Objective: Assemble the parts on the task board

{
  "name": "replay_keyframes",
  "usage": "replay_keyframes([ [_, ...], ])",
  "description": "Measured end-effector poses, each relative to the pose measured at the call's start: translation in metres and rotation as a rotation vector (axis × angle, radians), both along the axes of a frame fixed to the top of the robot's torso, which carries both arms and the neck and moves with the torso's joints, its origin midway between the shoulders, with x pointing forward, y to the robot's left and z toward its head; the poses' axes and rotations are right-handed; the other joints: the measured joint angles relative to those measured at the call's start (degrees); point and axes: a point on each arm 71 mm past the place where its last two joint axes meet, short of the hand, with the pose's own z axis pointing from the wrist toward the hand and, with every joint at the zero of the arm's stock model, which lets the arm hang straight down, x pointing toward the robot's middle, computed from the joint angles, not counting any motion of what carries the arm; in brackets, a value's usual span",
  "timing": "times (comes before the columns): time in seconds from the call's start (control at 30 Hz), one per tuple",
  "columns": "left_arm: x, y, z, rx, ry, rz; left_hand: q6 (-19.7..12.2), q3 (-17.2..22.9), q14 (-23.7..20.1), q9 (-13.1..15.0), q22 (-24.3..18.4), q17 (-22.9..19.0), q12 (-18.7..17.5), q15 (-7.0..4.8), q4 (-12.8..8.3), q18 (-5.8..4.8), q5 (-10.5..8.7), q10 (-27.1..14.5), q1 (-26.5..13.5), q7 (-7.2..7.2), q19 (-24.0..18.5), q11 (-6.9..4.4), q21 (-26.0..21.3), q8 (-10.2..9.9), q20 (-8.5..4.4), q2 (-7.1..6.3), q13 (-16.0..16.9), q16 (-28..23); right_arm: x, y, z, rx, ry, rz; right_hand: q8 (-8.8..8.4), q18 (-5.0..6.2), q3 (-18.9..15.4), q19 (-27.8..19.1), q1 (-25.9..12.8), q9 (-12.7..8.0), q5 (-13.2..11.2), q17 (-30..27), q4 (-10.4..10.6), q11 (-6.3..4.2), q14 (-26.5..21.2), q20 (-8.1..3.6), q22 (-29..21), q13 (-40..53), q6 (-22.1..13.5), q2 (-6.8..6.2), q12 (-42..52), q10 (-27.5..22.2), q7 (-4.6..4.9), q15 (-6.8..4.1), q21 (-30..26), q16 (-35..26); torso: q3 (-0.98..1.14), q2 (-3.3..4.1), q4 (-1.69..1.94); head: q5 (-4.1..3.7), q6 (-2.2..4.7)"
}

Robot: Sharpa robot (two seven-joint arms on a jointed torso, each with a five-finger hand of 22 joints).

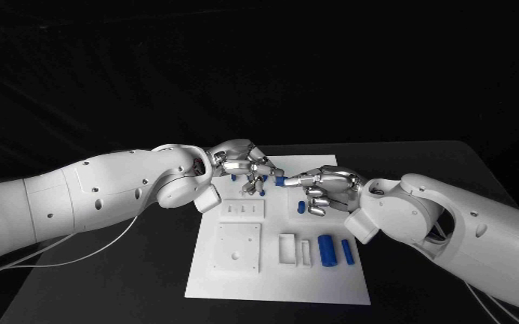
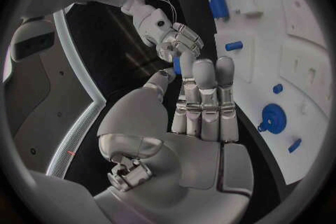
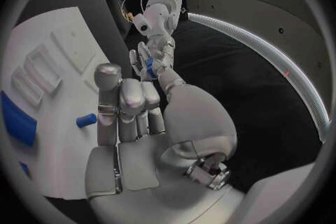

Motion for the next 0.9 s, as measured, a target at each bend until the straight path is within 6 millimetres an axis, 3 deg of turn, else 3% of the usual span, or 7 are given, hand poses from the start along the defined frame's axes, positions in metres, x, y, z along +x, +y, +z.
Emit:
replay_keyframes([
  [0.37, 0.0002, -0.0003, 0.0009, 0.005, -0.002, -0.001, 0.0, 0.0, 0.06, -0.18, 0.1, -0.01, 0.0, -0.07, 0.0, 0.0, 0.05, 0.0, 0.0, 0.0, 0.0, 0.0, 0.0, 0.0, 0.0, 0.01, 0.0, 0.0, -0.0008, 0.002, -0.001, 0.003, -0.005, -0.009, -0.07, -0.07, 5.85, 0.0, -0.21, 1.98, -0.28, 0.22, -0.84, -0.49, 0.21, -0.42, 0.0, 0.15, 1.5, 0.66, -0.01, 0.53, -0.16, -0.2, 0.59, 0.0, 0.04, -0.02, 0.01, -0.05, -0.14],
  [0.6, 0.0002, -0.0002, 0.0009, 0.01, -0.003, -0.001, 0.0, 0.24, 0.06, -0.21, 0.09, -0.01, 0.0, -0.06, 0.24, -0.01, 0.04, 0.0, -0.01, 0.0, 0.0, 0.01, 0.0, 0.0, 0.0, 0.01, 0.0, 0.0, -0.001, 0.0027, -0.0028, 0.003, -0.01, -0.019, -0.23, -0.15, 10.25, 0.0, -1.61, 2.54, 1.79, 0.36, -1.92, -0.7, 0.25, -0.42, 0.0, 0.46, 1.82, -0.37, -0.01, 0.93, -0.08, -0.22, 0.9, 0.0, 0.04, -0.02, 0.01, -0.09, -0.18],
  [0.8, 0.0001, 0.0001, 0.0007, 0.014, -0.003, 0.0, 0.0, 0.24, 0.05, -0.35, 0.09, -0.02, 0.0, -0.06, 0.24, -0.01, -0.05, 0.01, -0.01, 0.0, 0.0, 0.01, 0.0, 0.0, 0.0, 0.01, 0.0, 0.0, -0.0011, 0.0027, -0.0035, 0.0, -0.019, -0.029, -0.25, -0.15, 11.03, 0.0, -2.1, 2.61, 1.84, 0.36, -2.1, -0.9, 0.41, -0.42, 0.0, 0.57, 2.08, -0.48, -0.01, 1.16, -0.21, -0.38, 0.9, 0.0, 0.04, -0.03, 0.03, -0.13, -0.26],
  [0.9, 0.0, 0.0001, 0.0007, 0.016, -0.003, 0.0, 0.0, 0.48, 0.05, -1.02, 0.09, -0.02, 0.0, -0.05, 0.48, -0.01, -1.49, 0.0, 0.0, 0.0, 0.0, 0.01, 0.0, -0.01, 0.0, 0.0, 0.0, 0.0, -0.001, 0.0026, -0.0038, -0.001, -0.022, -0.034, -0.33, -0.15, 11.09, 0.0, -2.1, 2.63, 1.89, 0.42, -2.16, -0.82, 0.41, -0.42, 0.0, 0.58, 2.19, -0.48, -0.01, 1.25, -0.24, -0.38, 0.9, 0.0, 0.02, -0.03, 0.03, -0.14, -0.29],
])
